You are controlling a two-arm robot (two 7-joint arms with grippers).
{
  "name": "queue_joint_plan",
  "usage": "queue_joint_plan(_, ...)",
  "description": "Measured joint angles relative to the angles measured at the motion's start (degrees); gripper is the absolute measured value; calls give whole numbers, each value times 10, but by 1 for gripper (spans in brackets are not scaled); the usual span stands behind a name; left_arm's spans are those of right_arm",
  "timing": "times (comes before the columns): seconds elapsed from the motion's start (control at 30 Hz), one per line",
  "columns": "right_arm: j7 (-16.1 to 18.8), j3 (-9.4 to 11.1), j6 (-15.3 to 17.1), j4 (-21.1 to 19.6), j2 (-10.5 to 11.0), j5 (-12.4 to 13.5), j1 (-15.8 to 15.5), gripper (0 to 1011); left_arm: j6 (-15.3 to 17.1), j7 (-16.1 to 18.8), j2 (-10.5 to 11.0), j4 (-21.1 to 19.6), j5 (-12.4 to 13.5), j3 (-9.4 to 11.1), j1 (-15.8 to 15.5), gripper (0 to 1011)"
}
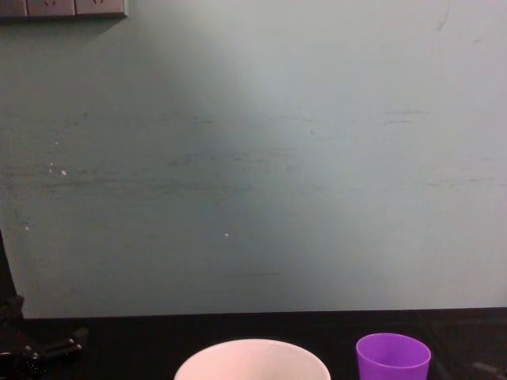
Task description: Pick up the cup and pour the mung beans from the cup into the bowl.
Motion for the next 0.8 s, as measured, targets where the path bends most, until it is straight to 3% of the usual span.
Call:
queue_joint_plan(0.47, 9, -4, 42, 32, -47, -13, 38, 1002, 0, 0, 0, 0, 0, 0, 0, 1000)
queue_joint_plan(0.8, 8, 9, 55, 53, -77, -15, 56, 1002, 0, 0, 0, 0, 0, 0, 0, 1000)
